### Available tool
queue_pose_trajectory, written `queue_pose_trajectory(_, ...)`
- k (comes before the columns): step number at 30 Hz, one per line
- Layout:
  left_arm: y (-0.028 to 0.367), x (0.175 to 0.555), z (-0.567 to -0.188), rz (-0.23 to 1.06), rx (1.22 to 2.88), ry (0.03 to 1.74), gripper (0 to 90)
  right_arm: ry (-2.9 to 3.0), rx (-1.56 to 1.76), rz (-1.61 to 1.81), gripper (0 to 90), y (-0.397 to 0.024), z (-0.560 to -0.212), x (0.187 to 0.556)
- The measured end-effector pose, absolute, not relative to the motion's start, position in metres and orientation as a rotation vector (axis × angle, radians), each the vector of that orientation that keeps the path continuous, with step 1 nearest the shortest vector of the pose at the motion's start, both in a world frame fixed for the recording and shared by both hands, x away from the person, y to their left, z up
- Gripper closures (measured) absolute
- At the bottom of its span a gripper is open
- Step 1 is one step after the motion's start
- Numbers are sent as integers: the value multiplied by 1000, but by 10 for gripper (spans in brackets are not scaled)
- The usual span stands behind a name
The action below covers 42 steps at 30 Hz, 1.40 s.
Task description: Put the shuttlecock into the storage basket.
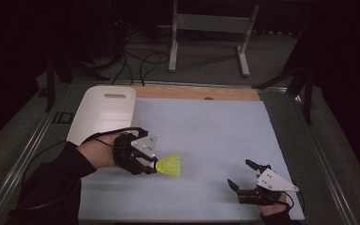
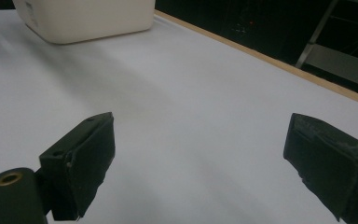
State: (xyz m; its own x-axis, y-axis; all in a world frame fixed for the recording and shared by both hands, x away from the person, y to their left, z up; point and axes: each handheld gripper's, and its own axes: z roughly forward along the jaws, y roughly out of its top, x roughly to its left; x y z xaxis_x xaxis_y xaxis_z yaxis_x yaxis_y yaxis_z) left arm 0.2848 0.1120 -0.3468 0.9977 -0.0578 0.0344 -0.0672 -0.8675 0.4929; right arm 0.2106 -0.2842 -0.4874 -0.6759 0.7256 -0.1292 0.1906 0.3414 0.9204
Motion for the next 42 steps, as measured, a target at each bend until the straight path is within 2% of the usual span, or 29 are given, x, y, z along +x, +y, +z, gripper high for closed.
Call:
queue_pose_trajectory(25,146,294,-315,141,2602,-16,651,2079,791,1320,87,-283,-488,210)
queue_pose_trajectory(42,181,302,-301,176,2575,68,650,2072,794,1329,87,-282,-487,209)
